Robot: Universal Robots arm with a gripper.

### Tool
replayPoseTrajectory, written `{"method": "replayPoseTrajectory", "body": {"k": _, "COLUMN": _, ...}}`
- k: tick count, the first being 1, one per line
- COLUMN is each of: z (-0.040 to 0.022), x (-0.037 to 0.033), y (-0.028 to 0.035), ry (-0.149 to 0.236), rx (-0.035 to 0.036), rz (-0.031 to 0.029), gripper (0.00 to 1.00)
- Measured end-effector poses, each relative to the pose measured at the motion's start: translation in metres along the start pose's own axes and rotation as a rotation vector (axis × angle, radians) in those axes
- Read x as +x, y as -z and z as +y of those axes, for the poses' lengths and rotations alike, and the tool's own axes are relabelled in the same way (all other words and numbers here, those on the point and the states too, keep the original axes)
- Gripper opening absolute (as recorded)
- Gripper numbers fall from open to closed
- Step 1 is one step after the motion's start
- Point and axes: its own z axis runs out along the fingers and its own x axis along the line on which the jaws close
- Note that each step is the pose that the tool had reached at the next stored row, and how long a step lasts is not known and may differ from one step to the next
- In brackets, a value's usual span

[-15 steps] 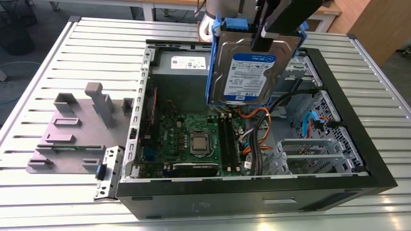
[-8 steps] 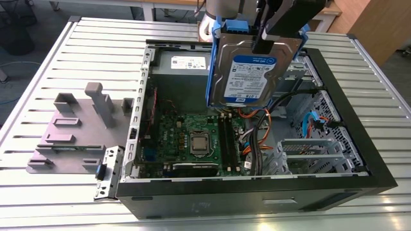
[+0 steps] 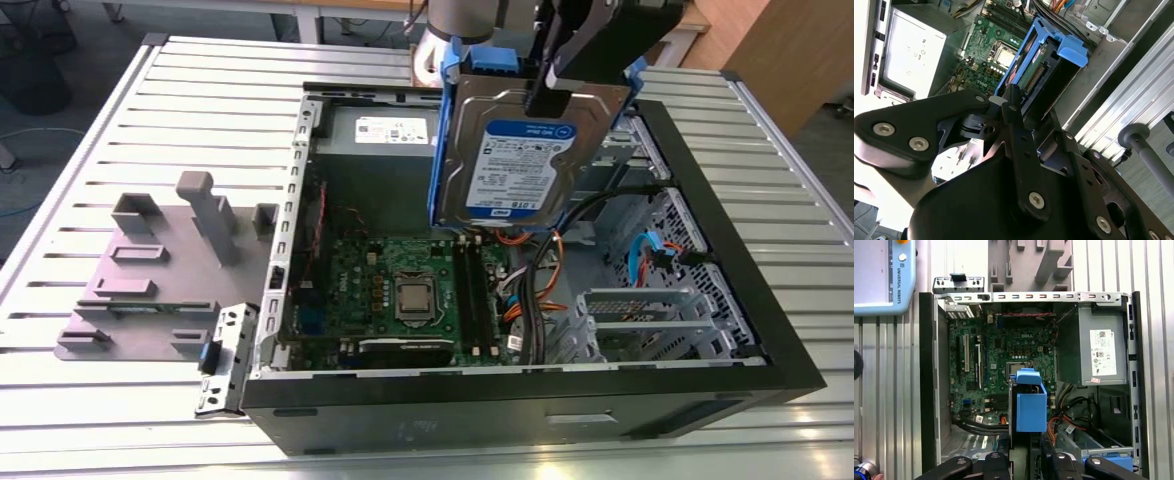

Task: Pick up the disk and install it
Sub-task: 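Pick up the disk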

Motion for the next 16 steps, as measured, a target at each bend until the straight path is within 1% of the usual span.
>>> {"method": "replayPoseTrajectory", "body": {"k": 16, "z": -0.0004, "x": 0.0094, "y": 0.0006, "ry": 0.0, "rx": 0.0, "rz": 0.0, "gripper": 0.35}}
